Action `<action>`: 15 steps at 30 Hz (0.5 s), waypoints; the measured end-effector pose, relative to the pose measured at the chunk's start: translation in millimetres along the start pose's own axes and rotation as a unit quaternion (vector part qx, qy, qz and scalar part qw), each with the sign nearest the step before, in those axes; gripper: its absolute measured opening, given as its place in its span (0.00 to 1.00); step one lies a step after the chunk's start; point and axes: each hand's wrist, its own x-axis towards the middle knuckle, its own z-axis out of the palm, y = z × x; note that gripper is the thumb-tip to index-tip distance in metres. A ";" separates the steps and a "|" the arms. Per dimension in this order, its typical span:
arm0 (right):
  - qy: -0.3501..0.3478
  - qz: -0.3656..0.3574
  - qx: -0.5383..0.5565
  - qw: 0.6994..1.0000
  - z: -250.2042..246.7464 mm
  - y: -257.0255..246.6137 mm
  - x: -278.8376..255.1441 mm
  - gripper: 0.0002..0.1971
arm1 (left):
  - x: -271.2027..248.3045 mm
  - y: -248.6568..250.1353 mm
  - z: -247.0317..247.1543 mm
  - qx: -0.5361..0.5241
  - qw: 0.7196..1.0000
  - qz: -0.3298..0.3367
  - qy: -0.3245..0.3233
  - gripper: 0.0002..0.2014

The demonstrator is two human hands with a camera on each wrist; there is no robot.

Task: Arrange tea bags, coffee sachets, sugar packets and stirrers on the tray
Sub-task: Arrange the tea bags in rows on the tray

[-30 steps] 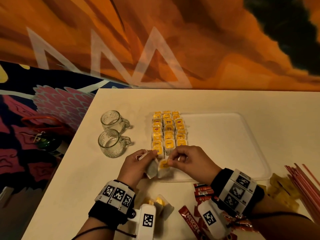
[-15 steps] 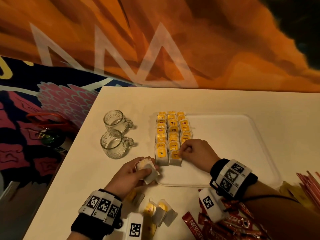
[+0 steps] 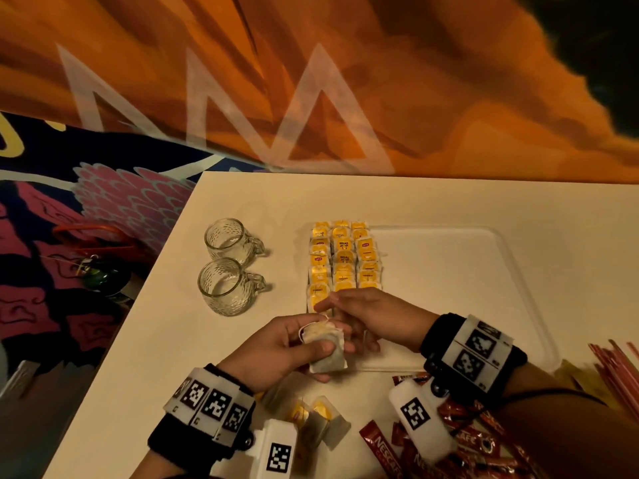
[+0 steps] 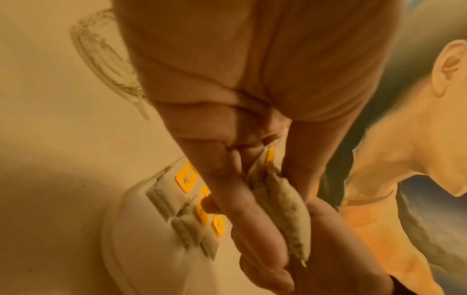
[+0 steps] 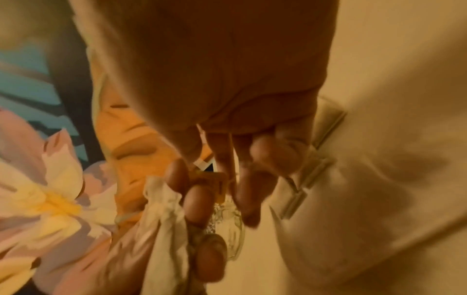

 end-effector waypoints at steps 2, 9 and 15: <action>-0.031 0.024 0.036 0.999 0.8 -4.0 -1.3 0.21 | 0.6 2.3 3.0 0.016 1.000 0.007 -0.013 0.14; -0.037 0.005 0.093 0.995 -5.0 -10.1 -7.0 0.10 | 1.8 1.4 2.5 0.018 0.999 0.013 0.046 0.10; 0.068 -0.042 0.075 0.994 -14.4 -8.0 -12.7 0.09 | 0.3 -2.7 -0.2 0.021 0.994 0.021 0.107 0.11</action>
